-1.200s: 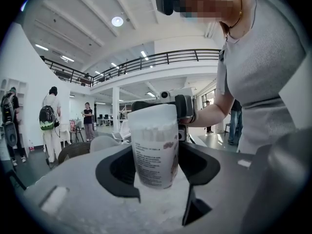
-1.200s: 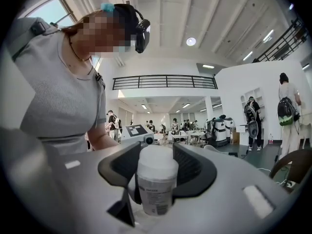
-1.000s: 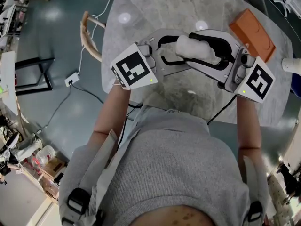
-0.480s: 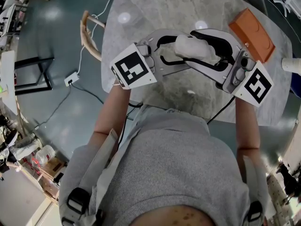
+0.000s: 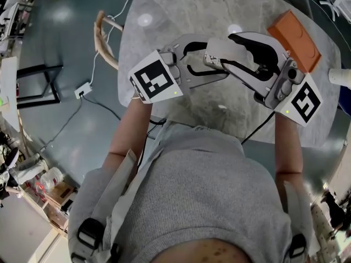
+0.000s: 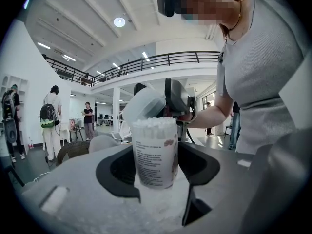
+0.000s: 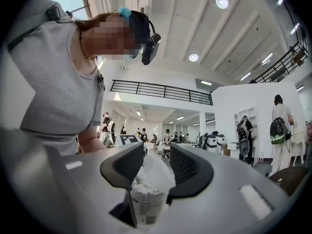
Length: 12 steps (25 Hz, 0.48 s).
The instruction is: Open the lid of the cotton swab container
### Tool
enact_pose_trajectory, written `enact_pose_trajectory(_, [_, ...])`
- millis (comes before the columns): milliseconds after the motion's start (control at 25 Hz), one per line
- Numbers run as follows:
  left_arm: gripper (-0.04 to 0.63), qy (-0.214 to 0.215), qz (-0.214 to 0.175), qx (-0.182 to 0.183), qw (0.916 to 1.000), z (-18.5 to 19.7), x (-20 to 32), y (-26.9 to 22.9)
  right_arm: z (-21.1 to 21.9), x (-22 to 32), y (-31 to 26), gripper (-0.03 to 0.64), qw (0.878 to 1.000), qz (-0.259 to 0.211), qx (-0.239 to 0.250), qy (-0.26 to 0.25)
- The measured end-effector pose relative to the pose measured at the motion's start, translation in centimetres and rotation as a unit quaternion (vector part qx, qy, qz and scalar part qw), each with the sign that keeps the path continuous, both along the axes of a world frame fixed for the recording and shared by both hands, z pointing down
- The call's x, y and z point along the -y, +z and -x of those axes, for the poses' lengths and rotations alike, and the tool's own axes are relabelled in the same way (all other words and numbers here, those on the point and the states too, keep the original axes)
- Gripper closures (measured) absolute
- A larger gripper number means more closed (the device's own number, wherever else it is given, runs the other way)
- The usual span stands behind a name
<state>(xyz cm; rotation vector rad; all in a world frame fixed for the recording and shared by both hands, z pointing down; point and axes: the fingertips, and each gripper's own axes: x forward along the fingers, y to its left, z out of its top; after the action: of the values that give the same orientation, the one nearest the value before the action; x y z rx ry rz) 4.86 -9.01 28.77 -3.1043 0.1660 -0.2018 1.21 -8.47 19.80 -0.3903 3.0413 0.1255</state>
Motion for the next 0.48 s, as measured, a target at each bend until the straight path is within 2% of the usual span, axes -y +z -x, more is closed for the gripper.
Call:
enact_pose_trajectory(240, [0.35, -0.003, -0.007, -0.007, 0.9999, -0.1, 0.2, -0.4, -0.1, 0.4, -0.7, 0.453, 1.0, -0.002, 0.008, 0.008])
enact_pose_trajectory(480, [0.35, -0.005, -0.011, -0.008, 0.9999, 0.0, 0.3, -0.2, -0.2, 1.1, -1.2, 0.496, 1.0, -0.006, 0.012, 0.02])
